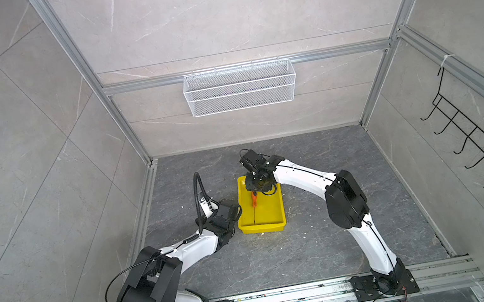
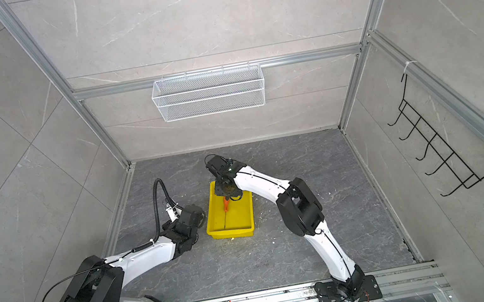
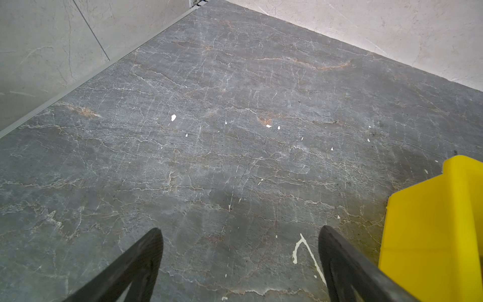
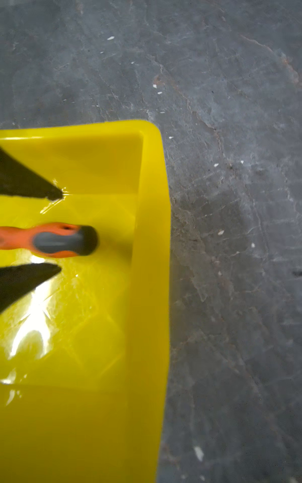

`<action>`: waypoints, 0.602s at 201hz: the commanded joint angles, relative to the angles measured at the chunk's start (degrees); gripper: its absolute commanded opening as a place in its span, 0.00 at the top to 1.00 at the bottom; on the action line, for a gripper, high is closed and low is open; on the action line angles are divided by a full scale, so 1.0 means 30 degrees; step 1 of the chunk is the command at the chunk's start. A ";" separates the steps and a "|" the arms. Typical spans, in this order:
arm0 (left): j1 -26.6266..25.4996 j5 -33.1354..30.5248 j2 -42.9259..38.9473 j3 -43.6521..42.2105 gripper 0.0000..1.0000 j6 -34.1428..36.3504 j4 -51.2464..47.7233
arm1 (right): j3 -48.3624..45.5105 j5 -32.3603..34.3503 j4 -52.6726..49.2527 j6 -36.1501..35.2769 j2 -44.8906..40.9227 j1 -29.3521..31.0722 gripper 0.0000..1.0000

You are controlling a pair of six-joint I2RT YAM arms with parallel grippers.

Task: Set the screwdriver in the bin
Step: 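Lower the screwdriver into the bin and open the right gripper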

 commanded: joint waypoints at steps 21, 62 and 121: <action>-0.0023 -0.0857 -0.0763 -0.0082 0.06 0.0578 0.0663 | 0.2545 0.0348 -0.1493 -0.0572 0.0136 -0.0051 0.39; -0.0045 -0.0518 -0.0945 -0.0211 0.06 0.0736 0.1017 | 0.4049 0.3329 -0.5201 -0.2811 -0.2748 -0.0055 0.34; -0.0042 -0.0141 -0.1292 -0.0386 0.06 0.0176 0.0864 | -1.6182 1.2447 0.4736 -0.5121 -1.6646 -0.0561 0.16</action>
